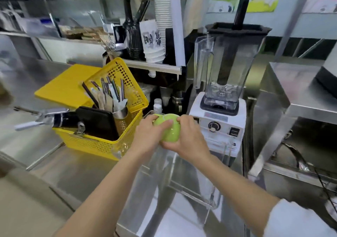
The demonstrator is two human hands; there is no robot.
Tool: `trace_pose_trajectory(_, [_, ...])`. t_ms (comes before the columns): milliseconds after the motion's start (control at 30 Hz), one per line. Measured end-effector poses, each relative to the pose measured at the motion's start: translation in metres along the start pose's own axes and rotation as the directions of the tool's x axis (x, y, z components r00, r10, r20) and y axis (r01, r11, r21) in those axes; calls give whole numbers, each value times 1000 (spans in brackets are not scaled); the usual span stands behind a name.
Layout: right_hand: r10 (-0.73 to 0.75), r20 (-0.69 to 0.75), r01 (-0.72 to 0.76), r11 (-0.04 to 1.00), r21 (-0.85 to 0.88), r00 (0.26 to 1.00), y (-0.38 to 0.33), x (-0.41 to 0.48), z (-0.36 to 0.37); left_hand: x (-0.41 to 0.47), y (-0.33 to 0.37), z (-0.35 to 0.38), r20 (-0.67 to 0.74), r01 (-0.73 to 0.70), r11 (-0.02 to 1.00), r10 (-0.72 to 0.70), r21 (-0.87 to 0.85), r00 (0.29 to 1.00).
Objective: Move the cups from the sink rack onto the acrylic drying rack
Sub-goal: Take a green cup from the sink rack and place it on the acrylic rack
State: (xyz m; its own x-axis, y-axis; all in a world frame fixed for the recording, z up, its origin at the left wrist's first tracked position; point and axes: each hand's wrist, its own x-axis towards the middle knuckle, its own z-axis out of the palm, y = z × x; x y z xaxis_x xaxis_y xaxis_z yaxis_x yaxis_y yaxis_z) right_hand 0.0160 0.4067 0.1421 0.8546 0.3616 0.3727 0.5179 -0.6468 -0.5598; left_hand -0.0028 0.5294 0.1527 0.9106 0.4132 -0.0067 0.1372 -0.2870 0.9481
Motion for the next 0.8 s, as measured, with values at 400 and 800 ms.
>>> trace_pose_trajectory(400, [35,100,-21,991,-132,994,2,36,50,38,-48,-16,42,-42,945,29,324,999])
trace_pose_trajectory(800, [-29,313,113,961,-253,949,14,40,29,40,-43,-18,138,-136,761,61,635,989])
